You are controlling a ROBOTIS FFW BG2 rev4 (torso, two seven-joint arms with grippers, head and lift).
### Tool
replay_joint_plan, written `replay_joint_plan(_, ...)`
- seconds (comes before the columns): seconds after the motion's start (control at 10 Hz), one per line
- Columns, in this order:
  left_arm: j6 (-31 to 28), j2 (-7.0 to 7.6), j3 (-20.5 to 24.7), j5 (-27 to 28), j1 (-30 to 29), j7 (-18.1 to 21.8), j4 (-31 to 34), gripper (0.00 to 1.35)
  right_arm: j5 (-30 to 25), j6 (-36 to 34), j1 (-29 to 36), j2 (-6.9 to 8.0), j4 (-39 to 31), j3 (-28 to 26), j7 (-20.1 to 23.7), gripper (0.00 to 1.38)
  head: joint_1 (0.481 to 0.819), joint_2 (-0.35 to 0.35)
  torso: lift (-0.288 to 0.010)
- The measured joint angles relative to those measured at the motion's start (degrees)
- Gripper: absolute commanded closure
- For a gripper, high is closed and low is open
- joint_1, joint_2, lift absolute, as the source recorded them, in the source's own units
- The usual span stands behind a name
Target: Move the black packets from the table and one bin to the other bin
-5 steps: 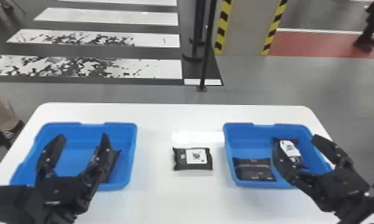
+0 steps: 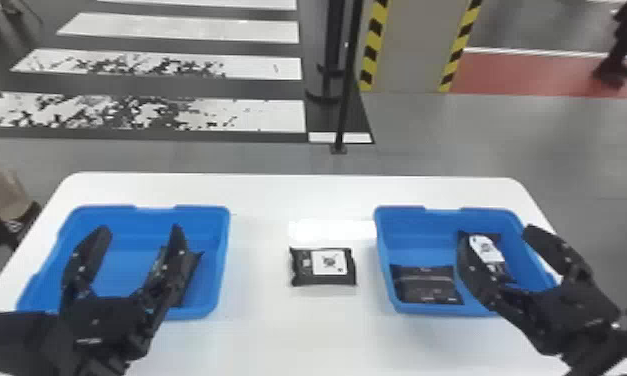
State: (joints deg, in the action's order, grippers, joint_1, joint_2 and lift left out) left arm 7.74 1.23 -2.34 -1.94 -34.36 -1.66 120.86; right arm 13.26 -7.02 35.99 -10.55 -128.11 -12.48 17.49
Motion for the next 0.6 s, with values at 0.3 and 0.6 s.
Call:
replay_joint_plan(0.3,-0.16,0.00,0.04,0.00,0.06,0.15,0.00,0.28,0.11,-1.78,-3.04,-0.30,0.46,0.66,2.49,0.10,0.695,-0.062,-0.110)
replay_joint_plan(0.6,-0.38,0.17,-0.31,0.00,0.32,0.26,0.00,0.28,1.26,-5.02,-15.86,-2.37,11.86,5.84,9.50,0.10,0.695,-0.005,-0.110)
